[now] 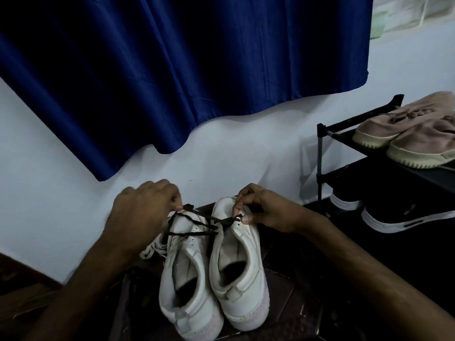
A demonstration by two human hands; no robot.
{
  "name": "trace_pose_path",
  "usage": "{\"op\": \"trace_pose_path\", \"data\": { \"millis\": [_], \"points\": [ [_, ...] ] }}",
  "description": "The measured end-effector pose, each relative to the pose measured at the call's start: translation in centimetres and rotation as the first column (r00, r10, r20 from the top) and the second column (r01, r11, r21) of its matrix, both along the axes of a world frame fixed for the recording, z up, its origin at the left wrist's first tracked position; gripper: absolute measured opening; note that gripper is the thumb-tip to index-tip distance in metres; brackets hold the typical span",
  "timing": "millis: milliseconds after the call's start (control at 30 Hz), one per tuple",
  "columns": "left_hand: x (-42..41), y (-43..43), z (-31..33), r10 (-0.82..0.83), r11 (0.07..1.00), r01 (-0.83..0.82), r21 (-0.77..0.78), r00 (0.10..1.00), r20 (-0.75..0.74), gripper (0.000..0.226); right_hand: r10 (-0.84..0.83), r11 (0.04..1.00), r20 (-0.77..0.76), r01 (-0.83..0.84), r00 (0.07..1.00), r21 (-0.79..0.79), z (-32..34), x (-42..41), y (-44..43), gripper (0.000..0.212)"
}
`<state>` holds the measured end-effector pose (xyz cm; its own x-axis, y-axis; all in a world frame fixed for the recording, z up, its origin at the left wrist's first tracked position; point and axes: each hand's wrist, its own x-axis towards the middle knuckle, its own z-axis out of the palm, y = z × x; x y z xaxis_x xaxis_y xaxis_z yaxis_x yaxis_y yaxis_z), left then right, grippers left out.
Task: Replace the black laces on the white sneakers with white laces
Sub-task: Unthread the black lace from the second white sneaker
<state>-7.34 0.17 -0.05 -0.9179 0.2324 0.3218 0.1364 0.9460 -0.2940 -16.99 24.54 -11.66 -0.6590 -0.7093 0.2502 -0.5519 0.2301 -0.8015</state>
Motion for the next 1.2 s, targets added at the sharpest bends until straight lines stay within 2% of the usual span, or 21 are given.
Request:
{"op": "trace_pose_path", "data": {
  "millis": [67, 133, 333, 467, 533, 600, 667, 733, 767, 833, 900, 1033, 1100, 1200],
  "points": [
    [0.8, -1.1, 0.1, 0.118, 0.988, -0.117, 0.099, 0.993, -0.006, 0.02, 0.004, 1.0, 0.008, -0.004, 1.0, 0.002, 0.1, 0.2, 0.0, 0.029],
    [1.5, -1.5, 0.5, 0.178, 0.945, -0.19, 0.267, 0.982, 0.067, 0.018, 0.004, 1.0, 0.015, -0.004, 1.0, -0.012, 0.1, 0.4, 0.3, 0.027],
    [3.0, 0.6, 0.5, 0.033, 0.907, -0.148, 0.395, 0.959, 0.283, 0.01, 0.009, 0.998, 0.016, -0.008, 1.0, -0.058, 0.2, 0.6, 0.5, 0.014],
    [2.9, 1.5, -0.6, -0.005, 0.905, -0.134, 0.403, 0.945, 0.326, 0.008, -0.008, 0.996, 0.083, 0.016, 0.996, -0.093, -0.2, 0.6, 0.7, 0.016],
    [2.5, 1.8, -1.6, -0.069, 0.901, -0.057, 0.43, 0.96, 0.27, 0.009, -0.004, 0.994, 0.118, 0.017, 0.993, -0.109, -0.3, 0.7, 0.9, 0.016],
    [2.1, 1.9, -2.9, -0.171, 0.834, 0.026, 0.551, 0.962, 0.214, 0.016, 0.001, 0.99, 0.133, 0.018, 0.991, -0.14, 0.0, 0.8, 1.0, 0.017],
    [2.0, 1.8, -4.4, -0.253, 0.717, 0.061, 0.694, 0.951, 0.178, 0.028, -0.02, 0.983, 0.137, 0.044, 0.99, -0.177, 0.9, 1.0, 0.7, 0.015],
    [2.2, 1.7, -5.7, -0.29, 0.66, 0.076, 0.747, 0.943, 0.161, 0.044, -0.051, 0.977, 0.139, 0.078, 0.989, -0.199, 2.5, 1.6, 0.4, 0.014],
    [2.3, 1.9, -6.2, -0.309, 0.638, 0.074, 0.767, 0.936, 0.166, 0.052, -0.047, 0.984, 0.117, 0.066, 0.992, -0.166, 3.4, 2.1, 0.2, 0.015],
    [2.2, 2.5, -6.7, -0.351, 0.598, 0.068, 0.799, 0.918, 0.185, 0.063, -0.036, 0.998, -0.035, 0.038, 0.999, 0.051, 4.3, 2.8, -0.5, 0.016],
    [1.7, 2.9, -7.0, -0.345, 0.593, 0.045, 0.804, 0.917, 0.202, 0.069, -0.033, 0.97, -0.175, 0.074, 0.984, 0.232, 4.6, 3.2, -0.9, 0.014],
    [1.4, 2.7, -7.8, -0.276, 0.547, -0.047, 0.836, 0.932, 0.233, 0.078, -0.053, 0.971, -0.079, 0.07, 0.996, 0.23, 5.9, 4.0, -1.3, 0.012],
    [1.4, 2.7, -8.0, -0.262, 0.51, -0.08, 0.856, 0.934, 0.244, 0.079, -0.074, 0.963, -0.117, 0.101, 0.99, 0.251, 6.6, 4.4, -1.6, 0.018],
    [1.4, 2.4, -8.3, -0.298, 0.427, -0.049, 0.903, 0.935, 0.191, 0.073, -0.06, 0.923, -0.149, 0.112, 0.987, 0.368, 6.9, 4.9, -2.6, 0.019]
  ]
}}
